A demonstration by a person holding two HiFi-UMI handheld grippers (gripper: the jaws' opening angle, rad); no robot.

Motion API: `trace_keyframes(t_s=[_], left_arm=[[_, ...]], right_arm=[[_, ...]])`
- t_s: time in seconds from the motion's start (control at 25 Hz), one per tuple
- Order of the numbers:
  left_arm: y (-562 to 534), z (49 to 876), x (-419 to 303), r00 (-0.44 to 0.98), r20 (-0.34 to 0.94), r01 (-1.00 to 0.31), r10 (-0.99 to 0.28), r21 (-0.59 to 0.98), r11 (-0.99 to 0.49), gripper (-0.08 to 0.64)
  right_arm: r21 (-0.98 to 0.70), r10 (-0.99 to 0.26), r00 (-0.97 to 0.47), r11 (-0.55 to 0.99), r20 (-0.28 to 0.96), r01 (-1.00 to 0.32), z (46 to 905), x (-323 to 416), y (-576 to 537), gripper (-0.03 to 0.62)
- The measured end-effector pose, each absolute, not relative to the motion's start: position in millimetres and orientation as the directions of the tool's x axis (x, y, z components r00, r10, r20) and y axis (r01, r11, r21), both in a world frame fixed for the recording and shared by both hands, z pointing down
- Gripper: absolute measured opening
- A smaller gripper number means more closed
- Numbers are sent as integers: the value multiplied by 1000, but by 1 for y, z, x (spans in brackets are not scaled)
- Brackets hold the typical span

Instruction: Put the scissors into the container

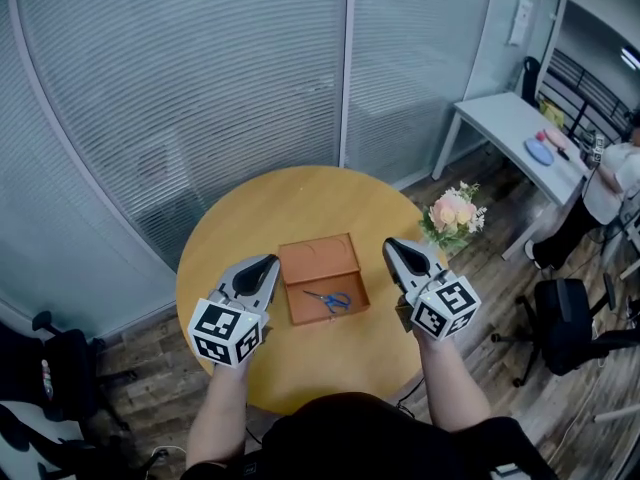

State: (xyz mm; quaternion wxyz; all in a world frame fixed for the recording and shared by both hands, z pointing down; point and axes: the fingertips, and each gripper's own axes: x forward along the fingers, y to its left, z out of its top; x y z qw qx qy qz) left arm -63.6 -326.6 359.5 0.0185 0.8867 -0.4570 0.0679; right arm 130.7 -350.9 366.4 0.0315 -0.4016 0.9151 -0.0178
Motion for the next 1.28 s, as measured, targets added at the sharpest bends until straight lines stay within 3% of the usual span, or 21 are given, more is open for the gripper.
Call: trace_keyframes(t_s=[0.32,1.28], left_arm=[[-335,385,-73,510,181,-854,-841,-9,-520,26],[-319,412,-75,528,222,-846,-820,58,-529,26]], right_arm=[[-75,-739,-673,672,-14,-737,377,127,-353,35],[-98,-710,-702,696,52,-711,408,112,-335,35]])
